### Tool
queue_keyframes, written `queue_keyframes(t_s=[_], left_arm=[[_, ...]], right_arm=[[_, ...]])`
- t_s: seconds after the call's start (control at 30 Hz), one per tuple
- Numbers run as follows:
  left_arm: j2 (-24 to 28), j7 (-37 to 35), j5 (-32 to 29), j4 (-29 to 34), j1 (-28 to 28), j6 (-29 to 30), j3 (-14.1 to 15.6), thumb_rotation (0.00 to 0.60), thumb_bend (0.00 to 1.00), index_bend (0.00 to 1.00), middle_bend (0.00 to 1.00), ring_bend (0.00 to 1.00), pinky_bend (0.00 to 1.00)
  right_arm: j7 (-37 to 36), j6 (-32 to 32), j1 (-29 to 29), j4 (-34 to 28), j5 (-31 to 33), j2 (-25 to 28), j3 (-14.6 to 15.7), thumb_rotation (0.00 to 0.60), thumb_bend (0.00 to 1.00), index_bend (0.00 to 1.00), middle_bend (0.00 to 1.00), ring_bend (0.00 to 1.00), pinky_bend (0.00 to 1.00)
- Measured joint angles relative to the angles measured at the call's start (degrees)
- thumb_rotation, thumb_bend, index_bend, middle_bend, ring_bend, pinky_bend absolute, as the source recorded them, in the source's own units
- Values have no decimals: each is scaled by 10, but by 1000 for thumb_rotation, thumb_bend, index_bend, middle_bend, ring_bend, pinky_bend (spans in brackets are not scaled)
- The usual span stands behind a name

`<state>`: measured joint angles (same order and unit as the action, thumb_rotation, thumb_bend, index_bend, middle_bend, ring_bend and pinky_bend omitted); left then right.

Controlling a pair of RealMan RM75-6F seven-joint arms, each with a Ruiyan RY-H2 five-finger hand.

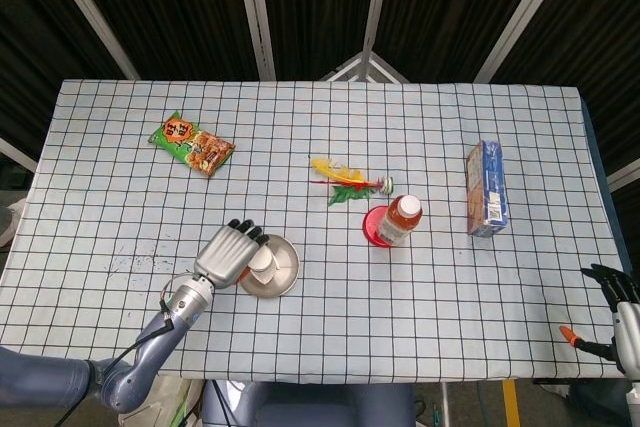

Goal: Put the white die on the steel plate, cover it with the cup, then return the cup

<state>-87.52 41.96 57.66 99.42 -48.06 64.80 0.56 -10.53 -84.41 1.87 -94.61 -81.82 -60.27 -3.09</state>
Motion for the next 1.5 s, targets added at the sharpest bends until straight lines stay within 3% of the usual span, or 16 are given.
queue_keyframes(t_s=[0.37, 0.83, 1.5], left_arm=[[-3, 2, 3, -3, 3, -11, -2, 600, 491, 318, 213, 121, 233], [-12, 7, 6, -12, 6, -19, -5, 600, 506, 391, 409, 192, 241], [-16, -20, 14, 1, 9, -46, -10, 600, 506, 391, 410, 192, 238]], right_arm=[[-2, 3, -1, -3, 1, 3, 1, 600, 96, 223, 188, 127, 0], [-4, 2, 0, -3, 2, 4, 0, 600, 96, 223, 188, 126, 0], [-5, 1, 0, -6, 1, 5, 0, 600, 96, 223, 188, 126, 0]])
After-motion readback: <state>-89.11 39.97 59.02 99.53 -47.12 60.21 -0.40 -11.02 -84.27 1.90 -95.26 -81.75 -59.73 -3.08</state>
